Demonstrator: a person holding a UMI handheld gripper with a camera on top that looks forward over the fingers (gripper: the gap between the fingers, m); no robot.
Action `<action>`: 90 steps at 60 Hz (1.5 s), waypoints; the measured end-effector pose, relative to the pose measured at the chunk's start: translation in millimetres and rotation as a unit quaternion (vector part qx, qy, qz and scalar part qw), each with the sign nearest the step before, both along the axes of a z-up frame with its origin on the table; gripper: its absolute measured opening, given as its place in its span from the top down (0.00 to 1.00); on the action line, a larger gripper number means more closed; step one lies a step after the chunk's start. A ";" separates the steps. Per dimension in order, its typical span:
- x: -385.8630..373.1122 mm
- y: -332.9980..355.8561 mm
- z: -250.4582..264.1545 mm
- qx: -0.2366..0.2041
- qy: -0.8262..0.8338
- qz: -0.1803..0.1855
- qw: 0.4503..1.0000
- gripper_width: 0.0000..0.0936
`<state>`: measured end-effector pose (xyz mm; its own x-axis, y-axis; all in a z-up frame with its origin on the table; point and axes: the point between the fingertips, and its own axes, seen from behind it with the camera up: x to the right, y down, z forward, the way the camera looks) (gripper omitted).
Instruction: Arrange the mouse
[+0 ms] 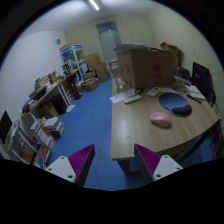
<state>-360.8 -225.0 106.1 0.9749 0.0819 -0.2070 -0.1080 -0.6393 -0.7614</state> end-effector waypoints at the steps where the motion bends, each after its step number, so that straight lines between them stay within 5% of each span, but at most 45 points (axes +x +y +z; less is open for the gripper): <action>1: 0.9 0.1 0.0 0.000 0.000 -0.002 1.000 0.13; 29: 125.8 35.1 -35.9 -0.015 -0.053 -0.030 0.998 0.14; 52: 218.2 150.3 -112.7 0.005 -0.135 0.068 0.988 0.14; 55: 216.0 158.8 -119.6 0.005 -0.130 0.079 0.988 0.08; 56: 214.1 164.2 -118.2 0.012 -0.125 0.080 0.989 0.14; 72: 197.0 218.3 -120.2 0.029 -0.093 0.089 0.991 0.22; 77: 199.0 229.7 -121.5 0.032 -0.094 0.072 0.992 0.45; 90: 201.3 230.4 -124.6 0.000 -0.091 0.050 0.995 0.54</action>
